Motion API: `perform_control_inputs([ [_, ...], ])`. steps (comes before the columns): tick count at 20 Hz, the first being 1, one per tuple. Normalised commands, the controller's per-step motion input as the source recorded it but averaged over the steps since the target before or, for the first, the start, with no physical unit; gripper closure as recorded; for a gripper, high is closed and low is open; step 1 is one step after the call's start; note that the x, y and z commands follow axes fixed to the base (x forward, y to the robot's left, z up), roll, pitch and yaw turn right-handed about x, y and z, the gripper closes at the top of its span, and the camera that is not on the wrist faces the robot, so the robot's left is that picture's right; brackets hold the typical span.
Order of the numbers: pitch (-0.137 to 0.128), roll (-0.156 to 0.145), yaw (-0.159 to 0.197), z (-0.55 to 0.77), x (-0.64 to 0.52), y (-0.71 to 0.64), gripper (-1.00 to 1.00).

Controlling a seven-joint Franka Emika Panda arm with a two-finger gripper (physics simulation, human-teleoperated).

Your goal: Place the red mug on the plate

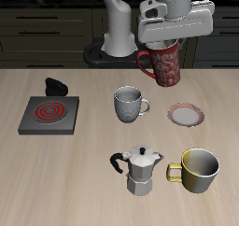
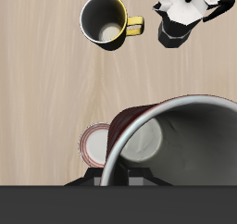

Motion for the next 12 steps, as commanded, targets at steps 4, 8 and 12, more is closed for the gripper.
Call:
perform_control_inputs([
  [4, 0.0, 0.01, 0.007, -0.07, -0.13, 0.31, 1.0],
  [8, 0.007, 0.039, -0.003, -0.07, -0.1, 0.29, 1.0],
  [12, -0.024, -0.007, -0.019, 0.01, -0.14, 0.21, 1.0],
])
